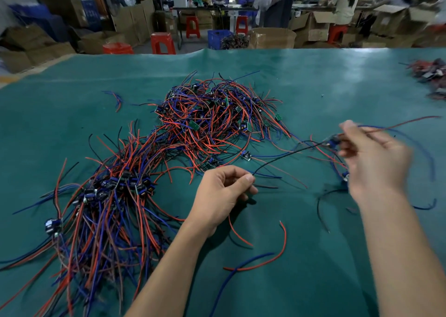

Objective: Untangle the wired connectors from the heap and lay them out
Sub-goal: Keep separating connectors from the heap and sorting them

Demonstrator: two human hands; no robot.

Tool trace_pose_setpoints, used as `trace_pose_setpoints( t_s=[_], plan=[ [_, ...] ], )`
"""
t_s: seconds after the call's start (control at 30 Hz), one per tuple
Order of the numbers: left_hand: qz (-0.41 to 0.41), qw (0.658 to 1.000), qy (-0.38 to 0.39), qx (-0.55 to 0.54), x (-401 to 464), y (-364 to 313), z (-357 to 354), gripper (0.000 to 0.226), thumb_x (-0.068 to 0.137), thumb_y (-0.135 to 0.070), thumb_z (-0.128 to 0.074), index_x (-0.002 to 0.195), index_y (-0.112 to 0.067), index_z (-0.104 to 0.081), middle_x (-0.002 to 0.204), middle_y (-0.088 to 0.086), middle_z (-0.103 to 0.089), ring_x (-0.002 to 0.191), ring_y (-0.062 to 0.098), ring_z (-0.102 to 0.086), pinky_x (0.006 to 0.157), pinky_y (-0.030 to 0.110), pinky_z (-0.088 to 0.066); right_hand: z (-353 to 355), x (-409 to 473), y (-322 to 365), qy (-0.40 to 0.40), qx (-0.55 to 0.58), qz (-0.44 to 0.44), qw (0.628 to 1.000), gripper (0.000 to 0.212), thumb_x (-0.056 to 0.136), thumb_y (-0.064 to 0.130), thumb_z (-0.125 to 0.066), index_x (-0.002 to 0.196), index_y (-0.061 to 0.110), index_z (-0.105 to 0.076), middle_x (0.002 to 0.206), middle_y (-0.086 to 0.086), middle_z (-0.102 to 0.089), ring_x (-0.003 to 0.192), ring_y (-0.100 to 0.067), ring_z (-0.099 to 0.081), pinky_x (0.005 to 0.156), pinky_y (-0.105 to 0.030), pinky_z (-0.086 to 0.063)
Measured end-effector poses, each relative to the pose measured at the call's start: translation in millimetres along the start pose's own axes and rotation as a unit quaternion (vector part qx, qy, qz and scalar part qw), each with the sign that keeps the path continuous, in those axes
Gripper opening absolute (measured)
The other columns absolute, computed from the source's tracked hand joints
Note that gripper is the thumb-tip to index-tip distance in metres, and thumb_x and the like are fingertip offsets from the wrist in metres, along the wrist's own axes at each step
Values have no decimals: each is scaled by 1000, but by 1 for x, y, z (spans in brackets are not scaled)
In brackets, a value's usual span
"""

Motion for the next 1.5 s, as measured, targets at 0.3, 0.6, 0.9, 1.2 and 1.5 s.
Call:
trace_pose_setpoints(
  t_s=[0.3,0.6,0.9,1.2,1.5],
  plan=[
    [-41,997,-46,-54,2,0,4,20,76,-24,-79,87,-8,-79,72,1,-69,55,1,-47,55,14,-40,43,66,60,189,-419,-73,885,22,85,13,-78,88,-7,-70,52,0,-63,43,-5,-52,40,-14,-42],
    [-32,998,-36,-52,2,0,1,8,81,-10,-78,74,-13,-75,57,-3,-66,45,3,-51,42,10,-35,-13,-7,31,255,-638,143,713,30,80,56,-70,91,28,-78,76,11,-73,72,-7,-67,68,-20,-48],
    [-11,999,-45,-27,2,-1,1,18,96,-21,-63,90,-5,-70,67,3,-71,49,9,-55,39,18,-32,-39,-84,-25,389,-583,143,699,32,93,36,-66,73,12,-64,62,-3,-66,61,-22,-55,67,-37,-49],
    [12,994,-104,-40,5,2,4,11,97,-4,-56,92,-3,-66,62,-1,-66,49,6,-52,41,17,-37,-96,-26,-43,311,-640,194,675,20,89,39,-68,106,28,-72,103,5,-74,105,-27,-66,89,-41,-56],
    [11,996,-90,-18,7,6,3,18,92,4,-53,90,-5,-68,70,3,-71,56,8,-56,46,17,-41,-104,-4,-51,248,-501,92,824,19,73,36,-86,66,25,-73,67,7,-69,70,-16,-65,65,-26,-46]
  ],
)
Point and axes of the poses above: each hand's wrist, its own x-axis towards the middle knuckle, its own z-axis out of the back of the hand, y = z × x, the point moved 3 cm from there along x, towards the middle knuckle
